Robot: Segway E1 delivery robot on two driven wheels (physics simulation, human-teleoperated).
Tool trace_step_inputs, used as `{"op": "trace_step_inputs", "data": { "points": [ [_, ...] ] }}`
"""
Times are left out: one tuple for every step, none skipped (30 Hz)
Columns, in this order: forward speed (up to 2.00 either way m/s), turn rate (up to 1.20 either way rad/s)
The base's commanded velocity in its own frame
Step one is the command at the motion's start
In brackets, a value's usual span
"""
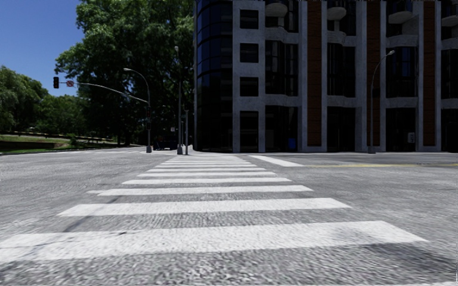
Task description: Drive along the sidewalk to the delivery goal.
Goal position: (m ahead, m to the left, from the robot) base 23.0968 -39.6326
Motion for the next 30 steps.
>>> {"op": "trace_step_inputs", "data": {
  "points": [
    [2.00,0.34],
    [2.00,0.34],
    [2.00,0.34],
    [2.00,0.34],
    [2.00,0.34],
    [2.00,0.34],
    [2.00,0.34],
    [2.00,0.34],
    [2.00,0.34],
    [2.00,0.34],
    [2.00,0.34],
    [2.00,0.33],
    [2.00,0.25],
    [2.00,0.00],
    [2.00,0.00],
    [2.00,0.00],
    [2.00,0.00],
    [2.00,0.00],
    [2.00,0.00],
    [2.00,0.00],
    [2.00,0.00],
    [2.00,0.00],
    [2.00,0.00],
    [2.00,0.00],
    [2.00,0.00],
    [2.00,0.00],
    [2.00,0.00],
    [2.00,0.00],
    [2.00,0.00],
    [2.00,0.00]
  ]
}}
